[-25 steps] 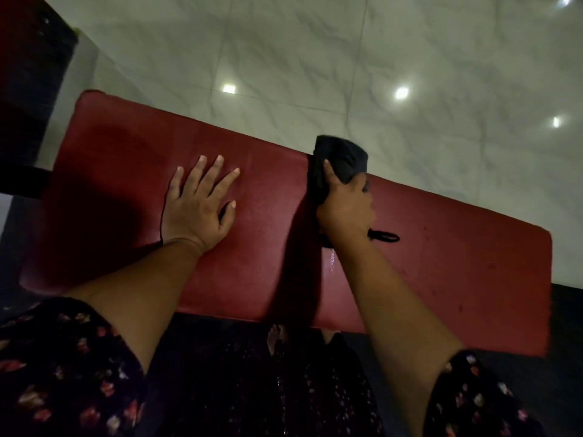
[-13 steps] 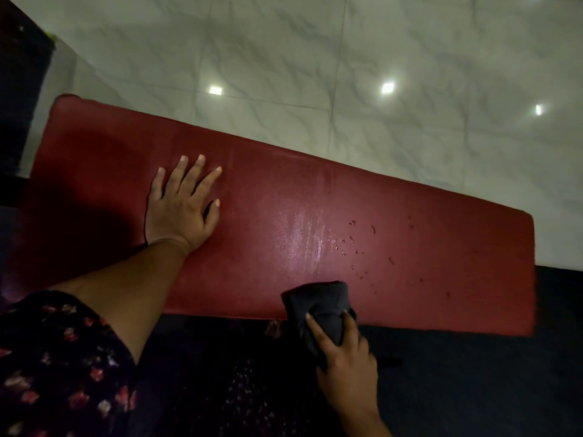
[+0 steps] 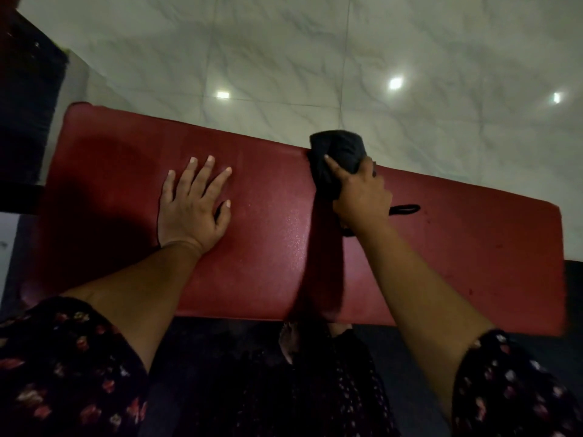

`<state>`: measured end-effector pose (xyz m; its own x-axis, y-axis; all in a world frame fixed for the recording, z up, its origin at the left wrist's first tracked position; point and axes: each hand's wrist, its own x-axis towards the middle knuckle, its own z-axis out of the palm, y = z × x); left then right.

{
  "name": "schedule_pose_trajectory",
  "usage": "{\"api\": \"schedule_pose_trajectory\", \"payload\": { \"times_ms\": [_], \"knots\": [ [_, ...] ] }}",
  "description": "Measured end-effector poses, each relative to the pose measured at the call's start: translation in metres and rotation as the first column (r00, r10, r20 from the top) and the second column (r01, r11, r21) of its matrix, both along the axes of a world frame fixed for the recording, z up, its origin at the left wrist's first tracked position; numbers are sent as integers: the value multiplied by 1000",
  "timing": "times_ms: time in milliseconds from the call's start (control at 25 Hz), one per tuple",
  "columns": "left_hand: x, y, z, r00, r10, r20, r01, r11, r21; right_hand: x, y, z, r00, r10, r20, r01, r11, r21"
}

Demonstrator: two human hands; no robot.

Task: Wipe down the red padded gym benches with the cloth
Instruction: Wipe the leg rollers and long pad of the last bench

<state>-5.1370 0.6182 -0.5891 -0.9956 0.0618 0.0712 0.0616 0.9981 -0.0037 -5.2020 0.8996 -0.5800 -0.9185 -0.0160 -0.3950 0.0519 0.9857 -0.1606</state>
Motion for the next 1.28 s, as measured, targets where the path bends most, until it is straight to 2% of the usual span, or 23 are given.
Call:
{"api": "schedule_pose_trajectory", "payload": {
  "times_ms": [120, 200, 280, 440, 560, 640, 720, 840, 1000, 1120, 1280],
  "knots": [
    [-1, 0, 0, 1000, -1, 0, 1, 1000, -1, 5, 8, -5, 983, -177, 43, 180, 981, -68],
    [0, 0, -1, 1000, -3, -11, 3, 1000, 3, 41, 13, -3, 975, -223, 26, 224, 972, -66],
    [0, 1, -1, 1000, -1, -18, 1, 1000, 9, 91, 15, -1, 980, -197, 11, 197, 979, -50],
    [-1, 1, 0, 1000, -6, 7, 6, 1000, 11, 194, 19, 4, 992, -92, 86, 99, 993, -71],
    [0, 1, 1, 1000, 3, 10, -3, 1000, 12, 246, 33, 4, 988, -14, 151, 21, 999, -47],
    [1, 2, 1, 1000, 7, 8, -7, 1000, 15, 261, 50, 3, 982, -31, 188, 39, 998, -41],
    [1, 2, 2, 1000, 12, 18, -12, 1000, 9, 252, 61, 3, 967, -128, 220, 140, 990, -35],
    [1, 2, 2, 999, 19, 32, -19, 1000, 10, 195, 63, 1, 960, -214, 181, 226, 973, -47],
    [1, 2, 1, 1000, 16, 10, -16, 1000, 2, 80, 60, -6, 994, -87, 61, 87, 996, -12],
    [-1, 3, 1, 1000, 3, 2, -3, 1000, -3, 20, 63, -11, 999, -25, 24, 24, 999, 32],
    [0, 2, 0, 1000, -7, -19, 7, 1000, -11, 9, 58, -16, 986, -159, 49, 160, 987, -16]
  ]
}}
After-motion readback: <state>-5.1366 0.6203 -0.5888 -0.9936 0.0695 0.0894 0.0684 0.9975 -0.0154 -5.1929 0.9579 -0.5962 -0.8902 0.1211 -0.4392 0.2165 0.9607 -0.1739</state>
